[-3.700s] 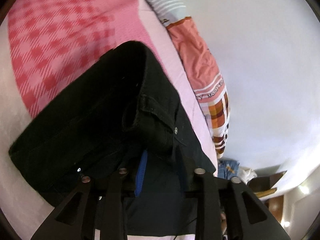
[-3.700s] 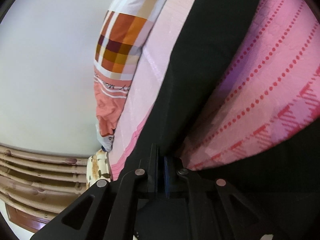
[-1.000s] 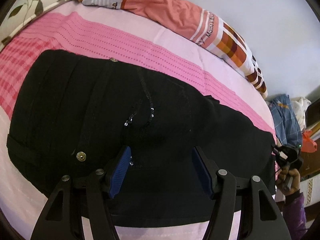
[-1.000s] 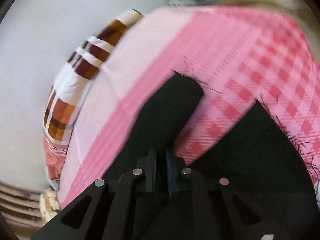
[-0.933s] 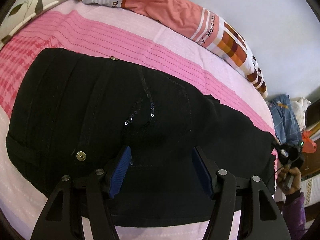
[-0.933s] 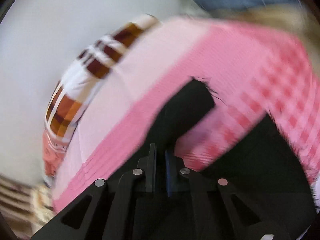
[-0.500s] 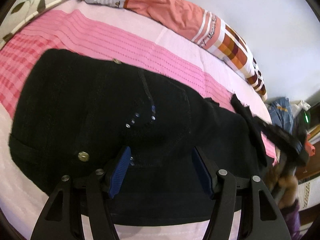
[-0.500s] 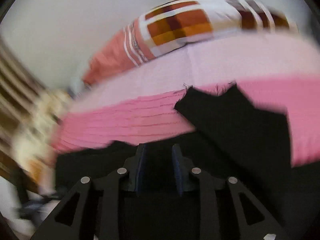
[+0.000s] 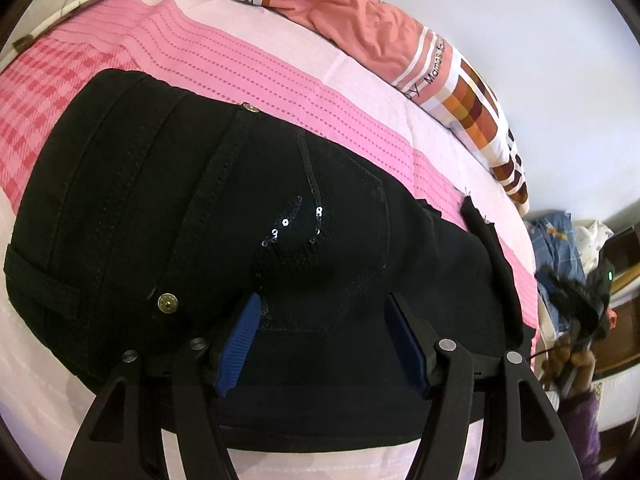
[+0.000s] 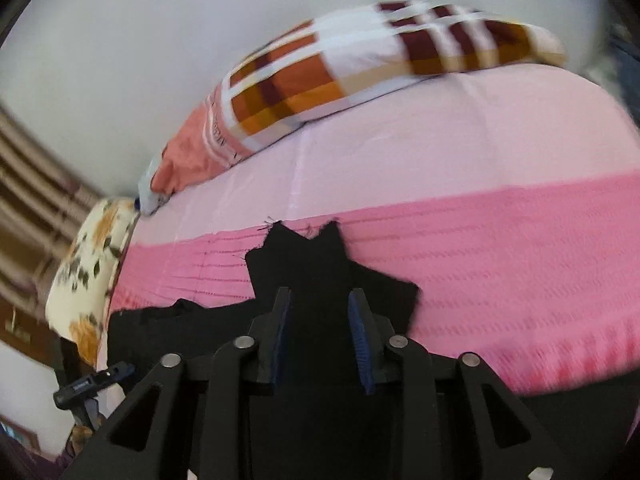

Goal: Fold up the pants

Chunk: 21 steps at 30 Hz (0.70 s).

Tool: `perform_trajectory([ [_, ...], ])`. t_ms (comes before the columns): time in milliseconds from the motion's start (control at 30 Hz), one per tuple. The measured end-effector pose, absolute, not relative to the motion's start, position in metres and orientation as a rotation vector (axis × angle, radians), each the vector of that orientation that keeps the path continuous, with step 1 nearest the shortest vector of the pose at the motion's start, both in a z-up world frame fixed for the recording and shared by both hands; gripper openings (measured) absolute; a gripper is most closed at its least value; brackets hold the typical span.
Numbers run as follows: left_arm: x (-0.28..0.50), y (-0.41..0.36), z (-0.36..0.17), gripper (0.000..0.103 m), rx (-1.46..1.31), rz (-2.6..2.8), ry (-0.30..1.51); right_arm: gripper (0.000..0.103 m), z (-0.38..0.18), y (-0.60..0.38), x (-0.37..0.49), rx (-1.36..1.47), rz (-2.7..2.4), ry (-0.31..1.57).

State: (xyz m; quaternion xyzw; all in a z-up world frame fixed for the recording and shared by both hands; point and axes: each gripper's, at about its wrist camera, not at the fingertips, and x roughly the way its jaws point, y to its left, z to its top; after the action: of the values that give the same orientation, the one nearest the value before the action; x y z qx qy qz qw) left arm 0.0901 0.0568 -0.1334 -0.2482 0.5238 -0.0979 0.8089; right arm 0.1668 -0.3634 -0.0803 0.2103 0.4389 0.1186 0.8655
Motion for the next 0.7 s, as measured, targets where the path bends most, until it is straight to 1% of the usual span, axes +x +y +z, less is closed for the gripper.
perform_trajectory([
  [33, 0.091, 0.056, -0.133, 0.066, -0.526, -0.210, 1.124, 0.036, -0.082, -0.360, 0.174, 0.412, 0.250, 0.932],
  [133, 0.093, 0.055, -0.133, 0.067, -0.519, -0.210, 1.134, 0.039, -0.098, -0.351, 0.201, 0.317, 0.230, 0.986],
  [333, 0.096, 0.053, -0.134, 0.067, -0.511, -0.204, 1.142, 0.039, -0.130, -0.344, 0.239, 0.311, 0.295, 1.076],
  [367, 0.098, 0.051, -0.134, 0.067, -0.503, -0.201, 1.144, 0.032, -0.129, -0.339, 0.240, 0.281, 0.291, 1.060],
  [433, 0.099, 0.048, -0.135, 0.069, -0.488, -0.198, 1.145, 0.008, -0.125, -0.334, 0.241, 0.240, 0.265, 1.044],
  [467, 0.100, 0.047, -0.135, 0.069, -0.482, -0.197, 1.145, 0.005, -0.121, -0.336, 0.240, 0.246, 0.246, 1.017],
  [600, 0.101, 0.047, -0.135, 0.071, -0.470, -0.198, 1.150, 0.004, -0.102, -0.351, 0.222, 0.331, 0.205, 0.918],
  [700, 0.100, 0.048, -0.136, 0.071, -0.467, -0.200, 1.153, 0.004, -0.081, -0.374, 0.187, 0.455, 0.153, 0.825],
])
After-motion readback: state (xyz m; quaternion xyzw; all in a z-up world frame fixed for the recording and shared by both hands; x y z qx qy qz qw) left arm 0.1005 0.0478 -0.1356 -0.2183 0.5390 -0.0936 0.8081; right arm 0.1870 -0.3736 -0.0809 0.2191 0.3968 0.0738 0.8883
